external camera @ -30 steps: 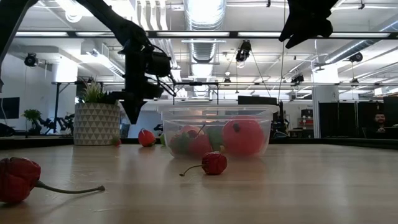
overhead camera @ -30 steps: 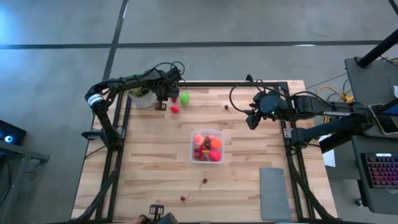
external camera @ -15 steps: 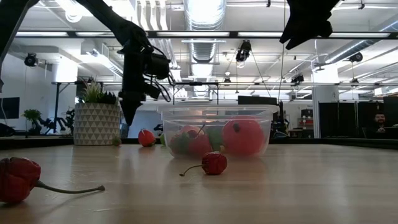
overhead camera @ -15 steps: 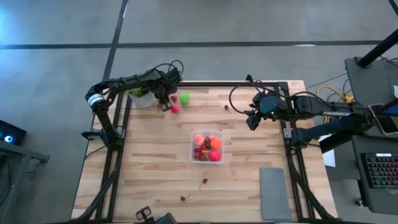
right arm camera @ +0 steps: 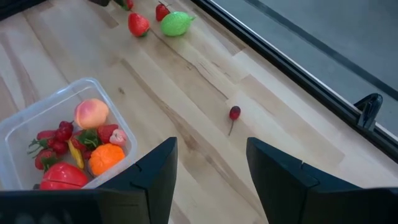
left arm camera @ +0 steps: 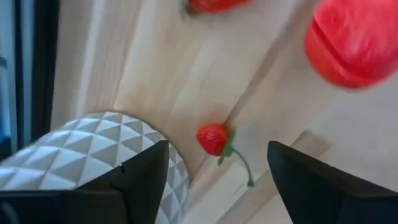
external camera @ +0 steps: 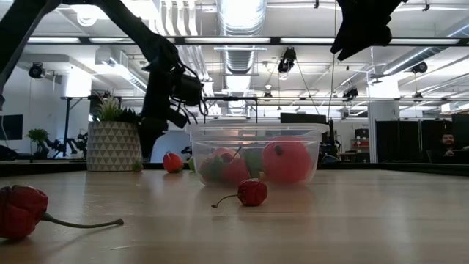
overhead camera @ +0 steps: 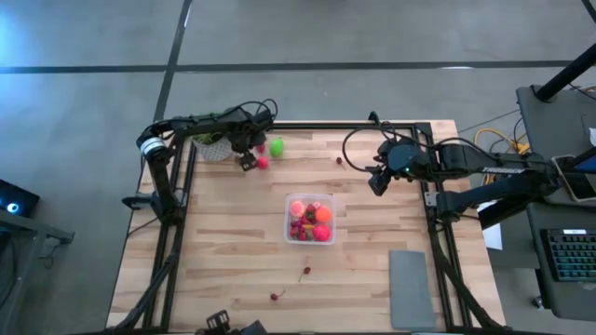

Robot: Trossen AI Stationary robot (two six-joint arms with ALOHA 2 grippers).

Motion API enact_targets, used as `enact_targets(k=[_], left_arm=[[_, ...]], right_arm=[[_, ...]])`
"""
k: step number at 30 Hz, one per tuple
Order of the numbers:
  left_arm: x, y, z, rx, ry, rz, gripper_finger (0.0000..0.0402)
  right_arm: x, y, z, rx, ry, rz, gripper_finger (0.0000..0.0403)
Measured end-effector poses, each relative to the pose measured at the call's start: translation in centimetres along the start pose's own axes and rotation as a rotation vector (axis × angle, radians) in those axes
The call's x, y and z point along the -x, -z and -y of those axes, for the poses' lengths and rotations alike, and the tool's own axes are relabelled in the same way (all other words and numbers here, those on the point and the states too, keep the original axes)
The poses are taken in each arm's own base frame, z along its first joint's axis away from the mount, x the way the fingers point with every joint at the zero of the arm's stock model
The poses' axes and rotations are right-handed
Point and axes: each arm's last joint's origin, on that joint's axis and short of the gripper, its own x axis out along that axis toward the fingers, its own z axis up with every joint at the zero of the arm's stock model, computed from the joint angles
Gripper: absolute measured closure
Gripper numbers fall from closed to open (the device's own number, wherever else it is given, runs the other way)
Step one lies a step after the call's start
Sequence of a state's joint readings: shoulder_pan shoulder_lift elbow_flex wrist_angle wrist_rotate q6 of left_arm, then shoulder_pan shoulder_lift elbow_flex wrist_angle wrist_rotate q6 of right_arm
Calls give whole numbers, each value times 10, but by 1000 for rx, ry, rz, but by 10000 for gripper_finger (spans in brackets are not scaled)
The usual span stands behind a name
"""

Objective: Pick and placing Produce into tupperware
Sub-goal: Put the red strawberry into the transparent container

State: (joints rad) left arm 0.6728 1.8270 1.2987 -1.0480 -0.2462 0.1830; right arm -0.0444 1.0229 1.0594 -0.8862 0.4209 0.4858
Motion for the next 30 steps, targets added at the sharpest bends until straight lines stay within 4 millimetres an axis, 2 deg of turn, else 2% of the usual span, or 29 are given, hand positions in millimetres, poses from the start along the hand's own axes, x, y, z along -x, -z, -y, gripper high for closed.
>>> enact_targets(k=[8, 14, 24, 30], left_arm=[[-15, -1, 12, -260, -70, -135, 141], [-15, -5, 17, -278, -77, -106, 142], [-14, -5, 18, -301, -15, -93, 142], [-15, -2, 19, -458, -2, -112, 142]], right_arm=[[-7, 8, 1, 0, 15, -28, 218], [-14, 16, 1, -39, 24, -59, 218], [-13, 16, 2, -65, 20, -57, 218], [-1, 10, 3, -108, -46, -32, 218]])
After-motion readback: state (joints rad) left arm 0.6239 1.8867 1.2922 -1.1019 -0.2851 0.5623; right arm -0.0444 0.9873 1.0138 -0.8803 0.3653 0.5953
